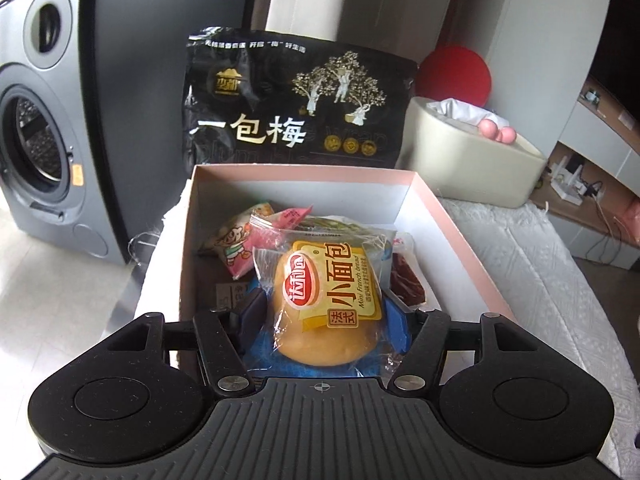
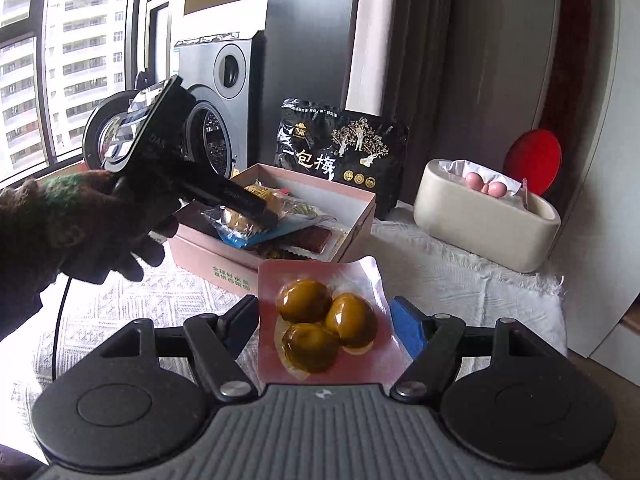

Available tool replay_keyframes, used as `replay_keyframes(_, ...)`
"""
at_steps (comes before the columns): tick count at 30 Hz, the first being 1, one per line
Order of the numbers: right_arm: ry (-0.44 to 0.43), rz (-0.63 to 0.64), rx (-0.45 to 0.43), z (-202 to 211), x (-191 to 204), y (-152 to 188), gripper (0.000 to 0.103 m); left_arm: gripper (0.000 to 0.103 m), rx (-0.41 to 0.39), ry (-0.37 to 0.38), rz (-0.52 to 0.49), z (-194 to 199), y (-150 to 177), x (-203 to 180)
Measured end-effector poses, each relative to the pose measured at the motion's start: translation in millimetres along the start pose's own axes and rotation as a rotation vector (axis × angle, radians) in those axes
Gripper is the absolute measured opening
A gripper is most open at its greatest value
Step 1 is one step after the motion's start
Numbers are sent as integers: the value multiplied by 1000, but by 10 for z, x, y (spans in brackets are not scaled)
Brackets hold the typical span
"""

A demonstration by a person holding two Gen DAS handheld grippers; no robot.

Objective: Organize snacks

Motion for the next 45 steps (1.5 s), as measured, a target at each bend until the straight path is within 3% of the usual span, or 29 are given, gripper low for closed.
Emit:
replay_keyframes(7, -96, -177, 41, -725, -97, -482, 73, 65, -90, 90, 38, 264, -29, 98)
replay_keyframes(11, -103, -234, 77, -1129, -97, -644, 73, 63, -126, 109, 44, 455, -57, 159)
replay_keyframes(12, -106, -248, 81, -1193, -99, -674, 73, 60, -131, 116, 36, 489, -46, 157)
replay_keyframes(14, -110, -256, 89, -1293, -97, -722, 73, 39, -117, 135, 19, 504, -10, 137)
replay_keyframes(17, -114, -253, 114, -1431, -66, -766, 73, 26, -67, 140, -24, 416, 61, 64)
replay_keyframes(25, -148, -251, 216, -1730, 14, -699, 75, 26, -69, 93, -102, 331, 84, -85)
replay_keyframes(33, -132, -307, 144, -1561, -138, -679, 78, 26, -81, 60, -125, 325, 94, -126)
replay_keyframes(35, -148, -309, 125, -1495, -140, -671, 76, 27, -86, 51, -131, 316, 90, -140)
replay_keyframes(37, -169, -320, 135, -1474, -133, -647, 58, 27, -91, 43, -135, 310, 88, -155)
replay_keyframes(39, -180, -340, 158, -1500, -133, -613, 49, 27, -96, 38, -131, 286, 69, -160)
replay_keyframes(45, -148, -384, 179, -1543, -218, -512, 48, 29, -104, 29, -123, 196, 5, -165)
Point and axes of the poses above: each gripper's, at about its wrist camera, not at the fingertips, and z roughly against the way its jaws point, x to its left, y to its underside, the point moved 3 cm from there along -z, roughly the way its jaws point, and after that the axes turned 1 degree about -z, right-handed, at the moved point
